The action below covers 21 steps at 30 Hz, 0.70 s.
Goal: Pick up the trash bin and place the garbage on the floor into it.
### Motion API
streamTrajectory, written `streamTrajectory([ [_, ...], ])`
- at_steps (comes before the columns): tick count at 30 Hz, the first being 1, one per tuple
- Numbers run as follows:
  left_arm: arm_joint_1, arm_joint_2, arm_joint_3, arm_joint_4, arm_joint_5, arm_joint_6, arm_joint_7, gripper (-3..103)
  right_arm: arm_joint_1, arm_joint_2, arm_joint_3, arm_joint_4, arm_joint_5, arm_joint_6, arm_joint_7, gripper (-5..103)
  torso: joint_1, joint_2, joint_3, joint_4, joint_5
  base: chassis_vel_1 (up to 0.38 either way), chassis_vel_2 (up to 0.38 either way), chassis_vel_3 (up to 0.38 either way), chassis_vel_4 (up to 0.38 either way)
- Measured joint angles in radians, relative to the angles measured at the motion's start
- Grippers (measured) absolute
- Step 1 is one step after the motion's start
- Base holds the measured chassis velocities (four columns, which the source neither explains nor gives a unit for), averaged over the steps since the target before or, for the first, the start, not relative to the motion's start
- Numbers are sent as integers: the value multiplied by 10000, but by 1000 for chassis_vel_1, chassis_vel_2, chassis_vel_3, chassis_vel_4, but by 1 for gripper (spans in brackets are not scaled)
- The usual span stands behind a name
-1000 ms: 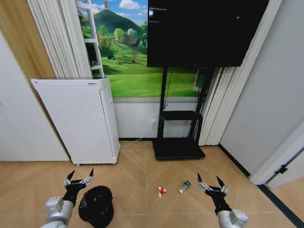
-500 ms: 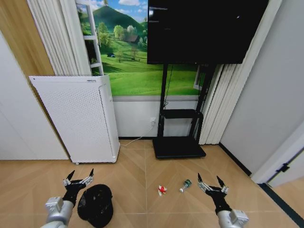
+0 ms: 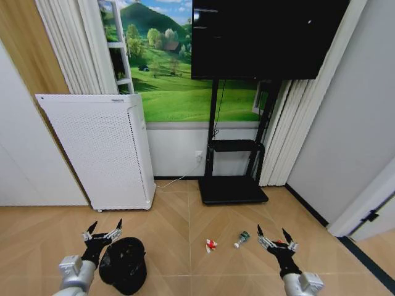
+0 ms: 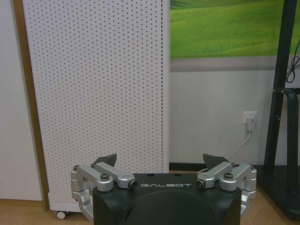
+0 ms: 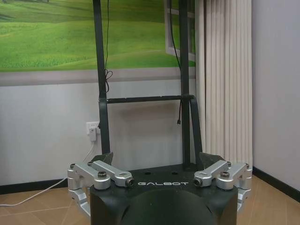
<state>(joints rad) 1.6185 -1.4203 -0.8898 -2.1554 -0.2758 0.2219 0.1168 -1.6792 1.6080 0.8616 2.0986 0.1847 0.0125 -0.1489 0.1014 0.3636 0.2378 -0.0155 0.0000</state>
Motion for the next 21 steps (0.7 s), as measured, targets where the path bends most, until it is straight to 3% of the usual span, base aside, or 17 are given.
streamTrajectory([
  [21, 33, 21, 9, -73, 20, -2, 12, 100, -42, 0, 20, -3, 48, 50, 6, 100, -266, -833, -569, 0, 0, 0, 0, 0, 0],
])
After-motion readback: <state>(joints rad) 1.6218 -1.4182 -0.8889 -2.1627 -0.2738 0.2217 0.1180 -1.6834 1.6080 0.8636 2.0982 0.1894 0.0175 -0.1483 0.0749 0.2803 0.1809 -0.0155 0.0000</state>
